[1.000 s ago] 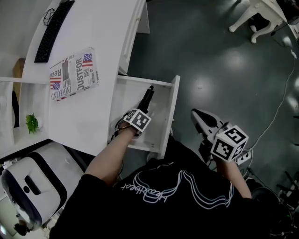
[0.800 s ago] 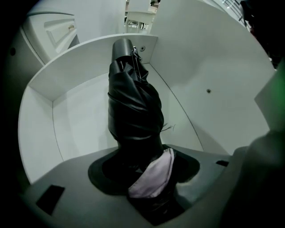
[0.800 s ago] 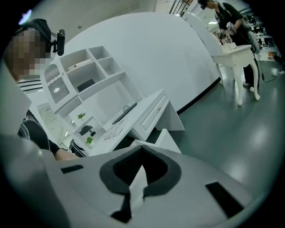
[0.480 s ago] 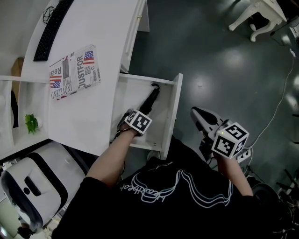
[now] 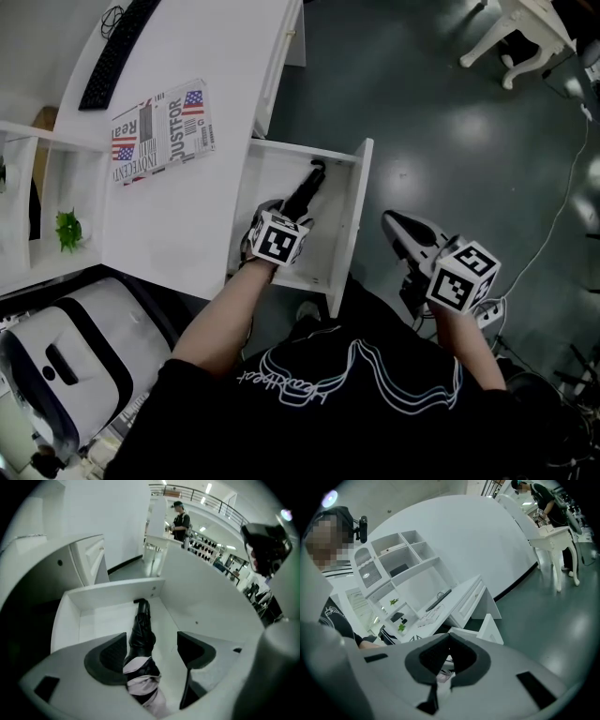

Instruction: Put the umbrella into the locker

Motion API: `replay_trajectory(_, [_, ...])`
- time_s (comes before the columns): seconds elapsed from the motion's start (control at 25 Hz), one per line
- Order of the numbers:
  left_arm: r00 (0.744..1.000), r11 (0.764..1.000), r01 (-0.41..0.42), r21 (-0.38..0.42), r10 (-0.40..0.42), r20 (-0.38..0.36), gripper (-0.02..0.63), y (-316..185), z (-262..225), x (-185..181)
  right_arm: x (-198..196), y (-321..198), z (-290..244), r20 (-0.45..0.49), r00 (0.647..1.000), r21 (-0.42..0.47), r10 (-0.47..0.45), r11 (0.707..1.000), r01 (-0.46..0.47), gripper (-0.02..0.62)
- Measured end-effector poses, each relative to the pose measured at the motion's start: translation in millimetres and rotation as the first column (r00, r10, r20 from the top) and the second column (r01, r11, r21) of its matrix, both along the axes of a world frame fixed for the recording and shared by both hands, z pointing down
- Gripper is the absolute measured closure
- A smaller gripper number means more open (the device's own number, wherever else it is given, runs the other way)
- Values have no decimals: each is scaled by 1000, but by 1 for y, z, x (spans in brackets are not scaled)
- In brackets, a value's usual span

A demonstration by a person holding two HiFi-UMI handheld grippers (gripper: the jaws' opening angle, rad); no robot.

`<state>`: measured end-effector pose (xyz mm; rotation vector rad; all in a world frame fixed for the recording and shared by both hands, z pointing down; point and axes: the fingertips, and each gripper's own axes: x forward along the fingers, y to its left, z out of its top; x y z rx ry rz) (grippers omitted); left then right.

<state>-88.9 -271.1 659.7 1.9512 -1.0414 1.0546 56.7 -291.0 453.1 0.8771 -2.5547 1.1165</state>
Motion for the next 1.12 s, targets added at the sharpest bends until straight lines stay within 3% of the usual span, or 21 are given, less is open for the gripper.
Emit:
replay_trajectory(0.12, [989,995,74,71,-64,-136,283,-8,-43,10,1,4,-8,9,1000,-5,30,1000,-30,592])
replay_trajectory(0.2, [974,986,110,127,-82,-209,392,-6,-76,14,-1,10,-14,18,999,4,32,999,-32,592])
replay_trajectory(0.28, [959,975,139,172,-89,-270,460,0,-108,14,-5,17,-22,25,999,22,23,999,-24,592])
replay_trajectory(0.44, [911,960,207,191,-117,-396,588,25,-167,10,-21,40,-54,53,998,80,-42,996,38,592])
replay_trajectory(0.68, [857,938,191,288,-16,-515,600,66,-261,16,-44,84,-114,42,983,238,-180,957,165,592])
replay_trajectory(0.84, [787,921,219,323,29,-617,600,88,-320,15,-53,106,-148,57,973,310,-224,930,196,592])
replay_trajectory(0.92, [764,903,234,359,57,-642,600,97,-348,16,-51,113,-160,66,973,325,-219,927,187,592])
replay_trajectory(1.12, [767,862,229,451,125,-629,600,118,-387,15,-50,130,-188,129,969,374,-212,915,151,592])
